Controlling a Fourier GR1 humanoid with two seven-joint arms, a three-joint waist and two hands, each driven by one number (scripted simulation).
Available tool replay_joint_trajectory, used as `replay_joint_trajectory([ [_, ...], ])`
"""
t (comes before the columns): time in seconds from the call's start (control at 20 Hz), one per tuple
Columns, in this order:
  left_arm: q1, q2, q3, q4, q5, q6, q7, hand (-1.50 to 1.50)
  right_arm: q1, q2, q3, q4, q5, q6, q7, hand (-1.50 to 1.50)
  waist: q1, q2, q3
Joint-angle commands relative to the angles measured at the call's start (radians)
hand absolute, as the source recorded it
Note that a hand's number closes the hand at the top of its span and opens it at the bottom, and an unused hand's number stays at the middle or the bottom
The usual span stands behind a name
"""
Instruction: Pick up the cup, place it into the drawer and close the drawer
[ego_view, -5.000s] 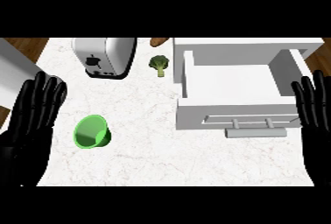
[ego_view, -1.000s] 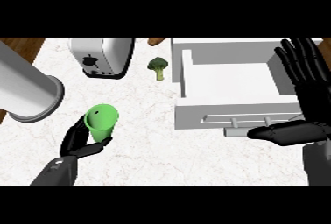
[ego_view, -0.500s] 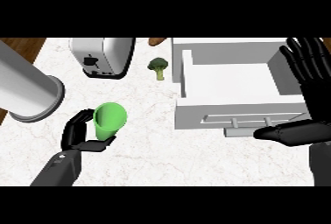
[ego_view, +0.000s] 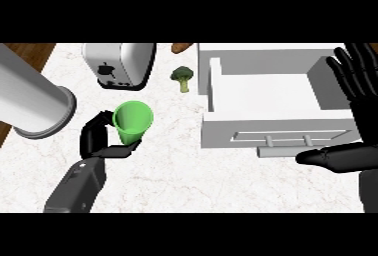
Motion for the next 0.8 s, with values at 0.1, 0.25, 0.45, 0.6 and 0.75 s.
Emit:
replay_joint_trajectory([
  [0.1, -0.095, 0.007, -0.055, -0.095, -0.014, -0.077, 0.032, 1.50, 0.030, 0.019, 0.024, -0.017, 0.034, -0.015, -0.005, -1.50, 0.014, -0.006, 0.002],
  [0.25, -0.109, -0.047, -0.101, -0.223, -0.015, -0.048, 0.117, 1.50, 0.000, -0.001, -0.012, -0.030, 0.002, -0.023, 0.038, -1.50, 0.026, -0.012, 0.003],
  [0.45, -0.206, -0.096, -0.143, -0.334, -0.009, -0.008, 0.288, 1.50, -0.021, -0.027, -0.027, 0.002, 0.015, -0.013, 0.028, -1.50, 0.027, -0.012, 0.003],
  [0.6, -0.270, -0.123, -0.226, -0.388, 0.041, 0.075, 0.404, 1.50, 0.034, 0.042, 0.037, -0.030, 0.075, -0.051, -0.012, -1.50, 0.018, -0.012, 0.003],
  [0.75, -0.342, -0.124, -0.231, -0.470, 0.025, 0.132, 0.536, 1.50, 0.003, 0.002, -0.015, 0.016, 0.027, -0.021, -0.009, -1.50, 0.021, -0.009, 0.003],
])
